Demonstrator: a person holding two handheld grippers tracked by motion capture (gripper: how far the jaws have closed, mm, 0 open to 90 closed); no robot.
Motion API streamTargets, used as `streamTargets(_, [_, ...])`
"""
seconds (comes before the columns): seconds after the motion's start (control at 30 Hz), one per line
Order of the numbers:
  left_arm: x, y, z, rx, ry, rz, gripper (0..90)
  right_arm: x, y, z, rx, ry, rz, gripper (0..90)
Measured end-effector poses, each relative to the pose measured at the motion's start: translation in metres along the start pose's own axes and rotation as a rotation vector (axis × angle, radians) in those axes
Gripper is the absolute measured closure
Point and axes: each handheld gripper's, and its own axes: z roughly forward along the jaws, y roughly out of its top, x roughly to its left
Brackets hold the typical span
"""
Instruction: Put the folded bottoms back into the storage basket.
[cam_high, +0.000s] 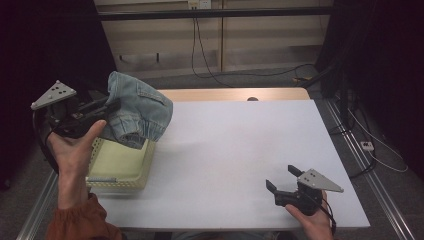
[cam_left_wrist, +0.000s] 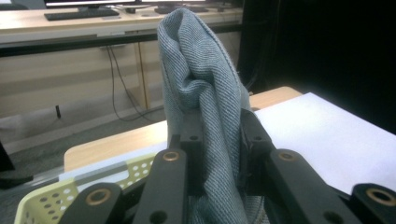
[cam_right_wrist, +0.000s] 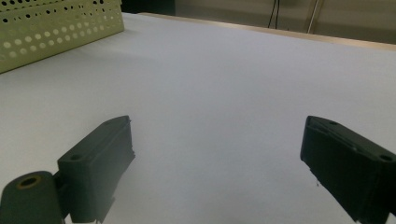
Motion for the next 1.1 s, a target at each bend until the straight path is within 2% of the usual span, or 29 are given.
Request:
streamTargets(0.3, [0.015, -0.006, 0.001, 0.021, 0.034, -0.033, 75.6, 0.0, 0.0, 0.0, 0.001, -0.001, -0.001, 9.5])
streamTargets(0.47, [0.022, -0.011, 0.004, 0.04, 0.063, -0.035, 75.6, 0.0, 0.0, 0.0, 0.0, 0.0, -0.001, 9.5])
streamTargets(0.77, [0.033, -0.019, 0.009, 0.07, 0.078, -0.067, 75.5, 0.0, 0.0, 0.0, 0.001, 0.0, -0.002, 9.5])
streamTargets(1.1, [0.043, -0.026, 0.012, 0.103, 0.108, -0.068, 75.5, 0.0, 0.0, 0.0, 0.001, 0.001, -0.003, 9.5])
